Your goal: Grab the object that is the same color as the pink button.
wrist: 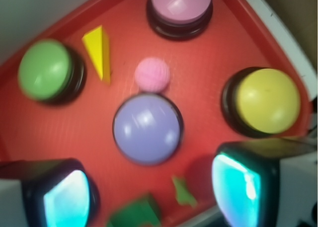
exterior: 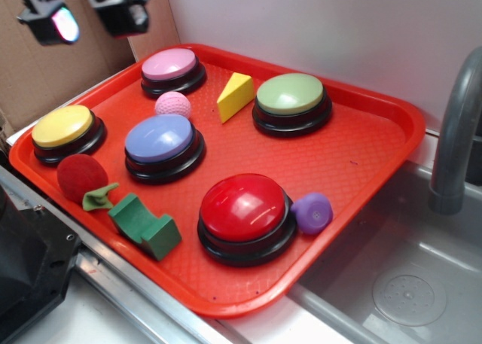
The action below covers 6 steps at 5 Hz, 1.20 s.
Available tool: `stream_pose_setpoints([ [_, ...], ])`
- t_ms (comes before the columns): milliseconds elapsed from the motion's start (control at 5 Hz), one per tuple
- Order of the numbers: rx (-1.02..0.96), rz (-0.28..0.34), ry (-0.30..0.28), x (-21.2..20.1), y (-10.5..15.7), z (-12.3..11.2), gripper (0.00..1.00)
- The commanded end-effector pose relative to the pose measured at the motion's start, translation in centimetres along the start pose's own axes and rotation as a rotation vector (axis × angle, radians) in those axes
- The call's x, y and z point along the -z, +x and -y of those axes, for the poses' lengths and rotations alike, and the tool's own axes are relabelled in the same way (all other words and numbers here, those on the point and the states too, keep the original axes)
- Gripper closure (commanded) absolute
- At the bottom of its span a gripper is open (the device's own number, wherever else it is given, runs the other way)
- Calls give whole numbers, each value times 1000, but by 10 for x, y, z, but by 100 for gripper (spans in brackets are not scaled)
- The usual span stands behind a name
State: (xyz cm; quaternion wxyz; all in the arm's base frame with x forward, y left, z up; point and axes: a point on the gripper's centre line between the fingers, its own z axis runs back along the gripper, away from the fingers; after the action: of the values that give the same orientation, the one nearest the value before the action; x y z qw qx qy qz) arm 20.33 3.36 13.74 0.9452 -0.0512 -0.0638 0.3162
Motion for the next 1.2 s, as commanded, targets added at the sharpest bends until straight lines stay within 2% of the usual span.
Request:
stream_pose_setpoints([
  [0, -137, 141, 30, 36, 48, -5, 0],
  [200, -163, 161, 34, 54, 55, -6, 0],
  [600, -175, 154, 42, 83, 62, -8, 0],
  [1000, -161, 103, 62, 108, 59, -15, 0],
])
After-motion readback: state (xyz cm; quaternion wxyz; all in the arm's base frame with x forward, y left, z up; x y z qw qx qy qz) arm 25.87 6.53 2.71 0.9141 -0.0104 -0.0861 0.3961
